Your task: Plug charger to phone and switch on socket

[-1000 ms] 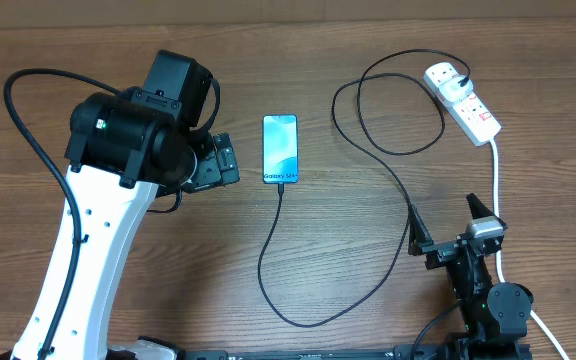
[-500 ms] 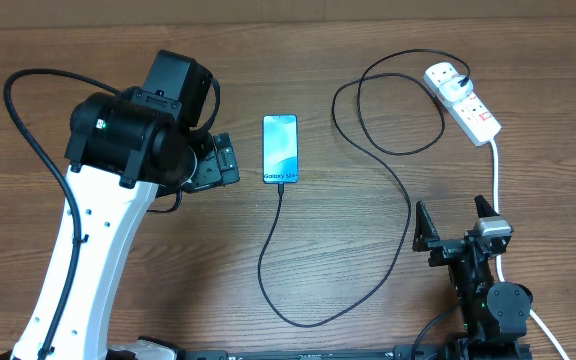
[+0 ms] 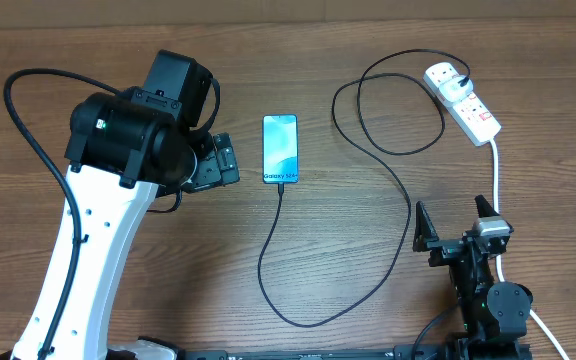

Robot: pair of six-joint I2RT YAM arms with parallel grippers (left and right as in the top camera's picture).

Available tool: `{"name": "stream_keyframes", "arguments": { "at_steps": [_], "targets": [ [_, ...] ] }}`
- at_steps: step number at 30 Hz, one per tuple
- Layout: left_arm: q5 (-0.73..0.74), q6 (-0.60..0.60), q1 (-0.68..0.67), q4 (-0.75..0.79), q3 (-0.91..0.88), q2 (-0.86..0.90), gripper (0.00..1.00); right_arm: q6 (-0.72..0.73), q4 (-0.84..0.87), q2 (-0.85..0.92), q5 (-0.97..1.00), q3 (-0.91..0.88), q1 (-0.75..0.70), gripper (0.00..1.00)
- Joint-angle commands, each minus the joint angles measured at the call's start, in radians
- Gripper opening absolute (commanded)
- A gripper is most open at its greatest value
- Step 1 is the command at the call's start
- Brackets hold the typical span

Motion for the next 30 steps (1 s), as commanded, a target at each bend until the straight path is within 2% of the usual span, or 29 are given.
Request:
{"name": "stream_keyframes", "arguments": {
  "at_steps": [1, 25, 30],
  "targets": [
    [-0.002, -0.006, 0.005, -0.002, 0.001, 0.002, 1.00, -0.006, 0.008, -0.011, 0.008, -0.010, 0.006, 1.00],
    [-0.002, -0.006, 0.005, -0.002, 0.001, 0.002, 1.00, -0.007, 0.009, -0.010, 0.008, -0.010, 0.006, 1.00],
    [-0.046, 0.000, 0.005, -0.013, 0.001, 0.001, 1.00, -0.007, 0.009, -0.010, 0.008, -0.010, 0.006, 1.00]
  ]
}}
